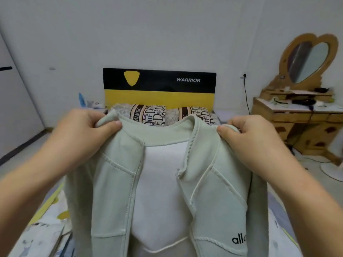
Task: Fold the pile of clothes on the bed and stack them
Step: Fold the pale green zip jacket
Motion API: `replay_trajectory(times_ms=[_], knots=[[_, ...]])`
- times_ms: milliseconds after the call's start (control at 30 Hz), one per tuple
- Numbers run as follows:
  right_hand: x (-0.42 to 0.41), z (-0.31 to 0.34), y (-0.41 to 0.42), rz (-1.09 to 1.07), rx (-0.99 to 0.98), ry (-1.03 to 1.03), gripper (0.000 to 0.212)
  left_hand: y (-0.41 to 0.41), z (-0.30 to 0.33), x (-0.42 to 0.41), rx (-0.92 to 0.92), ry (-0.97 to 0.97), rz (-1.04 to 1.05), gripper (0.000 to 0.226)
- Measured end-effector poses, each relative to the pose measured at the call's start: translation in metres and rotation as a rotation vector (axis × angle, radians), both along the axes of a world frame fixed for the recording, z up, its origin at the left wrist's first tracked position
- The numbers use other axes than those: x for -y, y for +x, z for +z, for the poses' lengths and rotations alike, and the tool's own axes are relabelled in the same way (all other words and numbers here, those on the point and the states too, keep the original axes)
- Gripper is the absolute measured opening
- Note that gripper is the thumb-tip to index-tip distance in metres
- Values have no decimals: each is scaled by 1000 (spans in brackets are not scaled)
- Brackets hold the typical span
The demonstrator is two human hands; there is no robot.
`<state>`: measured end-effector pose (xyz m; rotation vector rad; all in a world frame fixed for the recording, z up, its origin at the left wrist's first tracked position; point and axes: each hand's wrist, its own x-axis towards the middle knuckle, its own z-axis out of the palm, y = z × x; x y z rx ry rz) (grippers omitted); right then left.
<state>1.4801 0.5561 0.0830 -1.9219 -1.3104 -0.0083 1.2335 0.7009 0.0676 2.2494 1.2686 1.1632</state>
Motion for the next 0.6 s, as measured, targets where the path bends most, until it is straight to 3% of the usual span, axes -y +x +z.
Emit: replay_trajectory(times_ms=[167,400,600], knots=[[-46,-128,18,-50,-81,-186,37,34,-122,-28,-159,-216,27,45],[-80,-279,36,-87,-250,-319,37,67,-273,-62,-140,-464,84,40],[-126,-362,61,-78,-319,-358,36,105,-355,-104,-144,-524,93,49]])
